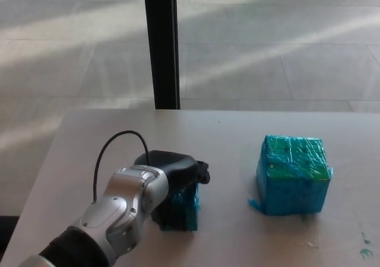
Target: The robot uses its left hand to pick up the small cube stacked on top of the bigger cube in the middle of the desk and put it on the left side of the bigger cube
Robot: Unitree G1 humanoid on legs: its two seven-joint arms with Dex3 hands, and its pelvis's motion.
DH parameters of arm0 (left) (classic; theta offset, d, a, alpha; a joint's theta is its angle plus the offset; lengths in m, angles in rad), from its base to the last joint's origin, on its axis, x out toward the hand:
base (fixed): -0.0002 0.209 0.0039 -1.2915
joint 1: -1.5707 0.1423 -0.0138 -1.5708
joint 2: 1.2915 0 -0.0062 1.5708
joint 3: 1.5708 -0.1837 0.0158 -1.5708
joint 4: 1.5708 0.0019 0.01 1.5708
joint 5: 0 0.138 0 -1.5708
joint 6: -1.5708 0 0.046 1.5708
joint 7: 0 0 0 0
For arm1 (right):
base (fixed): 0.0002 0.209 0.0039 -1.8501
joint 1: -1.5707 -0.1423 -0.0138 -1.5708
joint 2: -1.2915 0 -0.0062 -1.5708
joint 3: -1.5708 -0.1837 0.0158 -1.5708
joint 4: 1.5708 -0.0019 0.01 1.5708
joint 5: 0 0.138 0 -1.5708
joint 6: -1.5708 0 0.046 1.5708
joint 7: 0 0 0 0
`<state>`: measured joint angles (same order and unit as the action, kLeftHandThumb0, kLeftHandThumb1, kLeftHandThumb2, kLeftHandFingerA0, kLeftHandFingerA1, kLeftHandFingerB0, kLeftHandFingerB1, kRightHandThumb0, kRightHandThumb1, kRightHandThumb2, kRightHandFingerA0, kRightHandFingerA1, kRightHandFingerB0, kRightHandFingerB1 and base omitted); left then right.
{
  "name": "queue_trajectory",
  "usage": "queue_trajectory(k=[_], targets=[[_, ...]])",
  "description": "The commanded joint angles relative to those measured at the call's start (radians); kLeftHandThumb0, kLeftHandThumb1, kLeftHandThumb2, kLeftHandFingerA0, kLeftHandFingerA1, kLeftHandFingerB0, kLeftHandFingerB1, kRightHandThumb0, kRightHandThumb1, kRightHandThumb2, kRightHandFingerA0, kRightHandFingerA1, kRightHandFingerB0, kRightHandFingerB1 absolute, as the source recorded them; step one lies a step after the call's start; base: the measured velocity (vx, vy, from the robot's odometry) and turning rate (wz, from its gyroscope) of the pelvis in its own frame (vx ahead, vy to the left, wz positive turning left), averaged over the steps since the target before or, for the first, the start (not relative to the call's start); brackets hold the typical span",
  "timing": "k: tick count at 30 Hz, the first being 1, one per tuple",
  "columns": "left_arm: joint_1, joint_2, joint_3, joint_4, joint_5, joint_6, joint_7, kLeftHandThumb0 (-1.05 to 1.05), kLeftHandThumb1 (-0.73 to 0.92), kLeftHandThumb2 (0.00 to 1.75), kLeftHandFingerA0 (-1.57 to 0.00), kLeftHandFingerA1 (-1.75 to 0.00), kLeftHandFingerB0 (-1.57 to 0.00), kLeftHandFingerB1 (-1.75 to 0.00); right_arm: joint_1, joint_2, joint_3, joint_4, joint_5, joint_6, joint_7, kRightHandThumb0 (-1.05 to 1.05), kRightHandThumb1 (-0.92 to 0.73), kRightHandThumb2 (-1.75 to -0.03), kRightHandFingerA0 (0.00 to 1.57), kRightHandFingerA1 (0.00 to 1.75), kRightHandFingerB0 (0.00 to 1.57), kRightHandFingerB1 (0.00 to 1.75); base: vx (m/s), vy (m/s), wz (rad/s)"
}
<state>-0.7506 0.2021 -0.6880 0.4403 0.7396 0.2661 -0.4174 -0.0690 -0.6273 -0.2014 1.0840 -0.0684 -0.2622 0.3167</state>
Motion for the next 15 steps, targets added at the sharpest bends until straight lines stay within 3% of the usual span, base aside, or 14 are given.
queue_trajectory(k=[1,2,3,5,6,15], targets=[[-0.034,0.020,-0.019,-0.024,0.055,0.085,-0.116,-1.01,0.55,0.57,0.00,0.00,0.00,0.00,0.000,-0.020,0.000,-0.013,0.012,-0.014,-0.003,-0.81,-0.59,-0.68,0.70,1.03,0.48,0.79,0.00,0.000,0.00],[-0.036,0.021,-0.020,-0.030,0.057,0.088,-0.123,-1.04,0.46,0.76,0.00,0.00,0.00,0.00,-0.001,-0.020,0.003,-0.012,0.008,-0.015,-0.008,-0.81,-0.59,-0.69,0.67,1.01,0.49,0.79,0.00,0.000,0.00],[-0.042,0.019,-0.020,-0.028,0.056,0.090,-0.129,-1.05,0.49,0.78,0.00,0.00,0.00,0.00,-0.002,-0.020,0.002,-0.009,0.009,-0.013,-0.009,-0.81,-0.59,-0.68,0.66,1.02,0.51,0.79,0.00,0.000,0.00],[-0.044,0.020,-0.017,-0.031,0.056,0.087,-0.133,-1.04,0.50,0.76,0.00,0.00,0.00,0.00,-0.003,-0.021,0.004,-0.008,0.006,-0.013,-0.012,-0.82,-0.59,-0.68,0.65,1.02,0.51,0.79,0.00,0.000,0.00],[-0.039,0.019,-0.017,-0.036,0.057,0.086,-0.135,-1.05,0.58,0.60,0.00,0.00,0.00,0.00,0.007,-0.021,0.003,-0.005,0.006,-0.020,-0.012,-0.82,-0.59,-0.68,0.64,1.02,0.52,0.79,0.00,0.000,0.00],[-0.012,0.020,0.027,-0.115,0.031,0.110,-0.154,-1.05,0.57,0.59,0.00,0.00,0.00,0.00,0.008,-0.020,0.007,0.010,0.004,-0.012,-0.018,-0.87,-0.59,-0.62,0.52,1.04,0.53,0.76,0.00,0.000,0.00]])
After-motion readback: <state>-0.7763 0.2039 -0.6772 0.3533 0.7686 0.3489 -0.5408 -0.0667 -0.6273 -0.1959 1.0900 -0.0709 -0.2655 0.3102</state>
